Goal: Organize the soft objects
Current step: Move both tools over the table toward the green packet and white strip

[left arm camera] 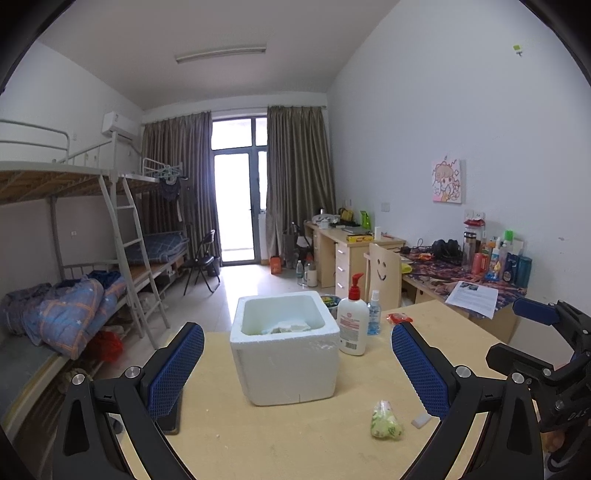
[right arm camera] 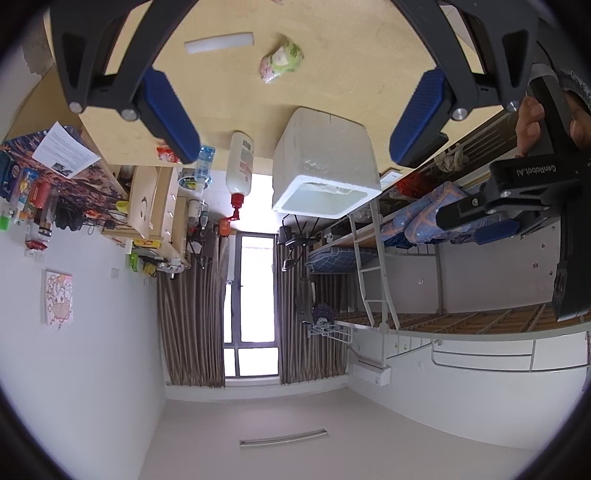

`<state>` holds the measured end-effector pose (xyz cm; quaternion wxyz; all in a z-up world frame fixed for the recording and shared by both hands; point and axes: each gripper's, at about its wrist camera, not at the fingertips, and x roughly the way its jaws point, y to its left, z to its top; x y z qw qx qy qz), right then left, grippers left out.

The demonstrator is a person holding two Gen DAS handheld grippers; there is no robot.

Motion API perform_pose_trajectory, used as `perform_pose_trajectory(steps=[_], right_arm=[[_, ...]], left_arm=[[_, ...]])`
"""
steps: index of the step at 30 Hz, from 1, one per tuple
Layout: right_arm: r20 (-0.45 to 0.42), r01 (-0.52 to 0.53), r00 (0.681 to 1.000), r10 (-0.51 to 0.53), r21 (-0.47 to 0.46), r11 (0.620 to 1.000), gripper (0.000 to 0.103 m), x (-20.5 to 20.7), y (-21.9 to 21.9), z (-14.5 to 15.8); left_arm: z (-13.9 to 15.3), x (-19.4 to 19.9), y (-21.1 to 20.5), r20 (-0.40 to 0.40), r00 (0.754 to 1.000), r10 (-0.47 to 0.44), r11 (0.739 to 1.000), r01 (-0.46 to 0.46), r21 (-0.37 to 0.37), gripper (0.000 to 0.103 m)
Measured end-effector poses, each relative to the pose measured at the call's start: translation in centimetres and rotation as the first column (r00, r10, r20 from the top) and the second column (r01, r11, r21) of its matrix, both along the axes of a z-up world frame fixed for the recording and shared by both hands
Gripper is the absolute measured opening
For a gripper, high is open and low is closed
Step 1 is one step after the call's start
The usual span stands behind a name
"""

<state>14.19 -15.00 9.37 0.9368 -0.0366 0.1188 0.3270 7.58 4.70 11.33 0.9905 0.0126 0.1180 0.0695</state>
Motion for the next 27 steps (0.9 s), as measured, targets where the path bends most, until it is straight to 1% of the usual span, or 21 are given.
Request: perform_pose_trajectory(steps=[14, 21, 27], right_arm=[[0.027, -0.015, 1.0, 0.014, 0.019, 1.0, 0.103, -5.4, -1.6, -1.3], [0.033, 0.001, 0.999, -0.002, 0.029, 1.0, 0.103, -7.8, -2.4, -2.1], [0.104, 0.02, 0.994, -0.024, 0.031, 0.999, 0.103, -10.0, -2.8, -2.8]], left_arm=[[-1.8, -6.8, -2.5, 0.038, 0.999, -0.018, 1.0, 0.019, -0.013, 0.102], [-2.8, -9.6, -3.1, 0.06, 0.998, -0.022, 0.999, 0.024, -0.03, 0.102], [-3.1, -11.2, -3.6, 0.092, 0.996, -0.015, 1.0, 0.017, -0.014, 0.102]])
